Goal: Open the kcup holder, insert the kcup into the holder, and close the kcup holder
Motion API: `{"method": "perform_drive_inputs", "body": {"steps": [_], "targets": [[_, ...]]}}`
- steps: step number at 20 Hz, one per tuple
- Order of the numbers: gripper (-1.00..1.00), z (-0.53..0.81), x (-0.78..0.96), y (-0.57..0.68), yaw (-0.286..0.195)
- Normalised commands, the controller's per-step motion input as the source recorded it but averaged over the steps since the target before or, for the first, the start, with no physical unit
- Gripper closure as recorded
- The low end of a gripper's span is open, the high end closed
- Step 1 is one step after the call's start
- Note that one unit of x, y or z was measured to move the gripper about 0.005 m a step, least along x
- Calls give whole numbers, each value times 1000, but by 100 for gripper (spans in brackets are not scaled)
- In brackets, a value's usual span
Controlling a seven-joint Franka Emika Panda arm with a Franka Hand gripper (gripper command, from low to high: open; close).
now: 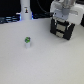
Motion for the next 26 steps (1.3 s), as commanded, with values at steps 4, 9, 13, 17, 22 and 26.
{"method": "perform_drive_inputs", "body": {"steps": [4,9,13,17,22,26], "targets": [[100,165,925,-363,-72],[100,186,925,-365,-72],[100,199,924,-351,-75],[100,213,920,-349,-78],[100,223,898,-371,-81],[100,191,886,-396,-81]]}}
